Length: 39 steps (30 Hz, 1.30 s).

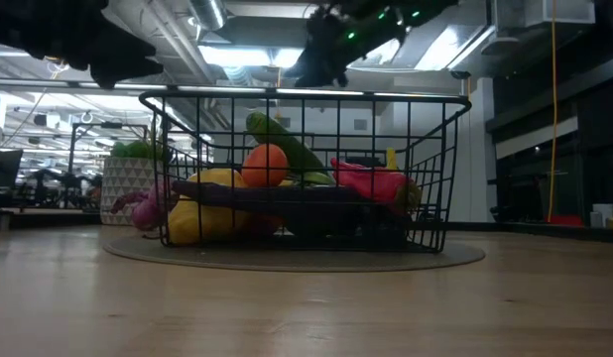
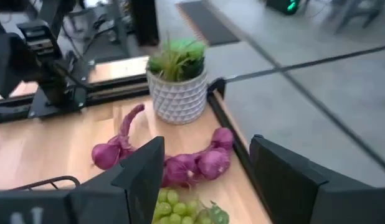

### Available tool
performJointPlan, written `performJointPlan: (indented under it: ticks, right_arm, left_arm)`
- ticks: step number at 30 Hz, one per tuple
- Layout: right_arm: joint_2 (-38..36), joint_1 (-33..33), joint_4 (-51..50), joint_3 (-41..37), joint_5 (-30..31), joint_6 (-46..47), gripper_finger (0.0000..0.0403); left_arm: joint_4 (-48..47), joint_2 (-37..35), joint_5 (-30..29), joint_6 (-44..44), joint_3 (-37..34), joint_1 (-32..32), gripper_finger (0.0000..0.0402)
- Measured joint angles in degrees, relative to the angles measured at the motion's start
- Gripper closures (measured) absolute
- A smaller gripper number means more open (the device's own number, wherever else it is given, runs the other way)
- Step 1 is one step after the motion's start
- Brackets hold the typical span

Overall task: Build produce basket
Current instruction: Put the green grapes into the black wire basket

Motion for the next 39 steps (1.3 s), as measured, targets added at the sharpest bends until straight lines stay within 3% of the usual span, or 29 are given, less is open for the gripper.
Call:
performJointPlan:
  ticks: [3, 8, 13, 19, 24, 30, 39]
  right_arm:
    - [5.4, -1.0, -4.5, 5.7, -3.6, -0.2, 0.0166]
    - [13.0, -1.4, -9.7, 12.0, -3.7, 0.4, 0.0166]
    - [16.3, -1.4, -12.2, 13.0, -4.0, -1.5, 0.0166]
    - [19.3, -1.4, -12.9, 13.0, -11.0, -0.9, 0.0166]
    - [22.9, -1.2, -12.5, 13.0, -6.2, 3.6, 0.0166]
    - [24.8, -1.3, -12.4, 13.0, -1.3, 4.6, 0.0166]
    - [25.3, -0.7, -15.5, 13.0, -3.5, 0.3, 0.0166]
  left_arm:
    - [0.2, -0.6, 2.3, -0.5, -1.0, 0.8, 0.0188]
    - [0.9, -0.5, 4.0, -3.0, -3.2, 1.8, 0.0188]
    - [1.1, -0.5, 4.0, -5.9, -5.0, 2.2, 0.0188]
    - [5.9, -0.5, 4.6, -6.4, -8.6, 2.2, 0.0188]
    - [11.5, -0.5, 8.7, -5.7, -11.8, 2.2, 0.0188]
    - [12.7, -0.5, 8.3, -5.5, -13.1, 2.2, 0.0188]
    - [13.1, -0.5, 8.3, -4.9, -13.3, 2.2, 0.0188]
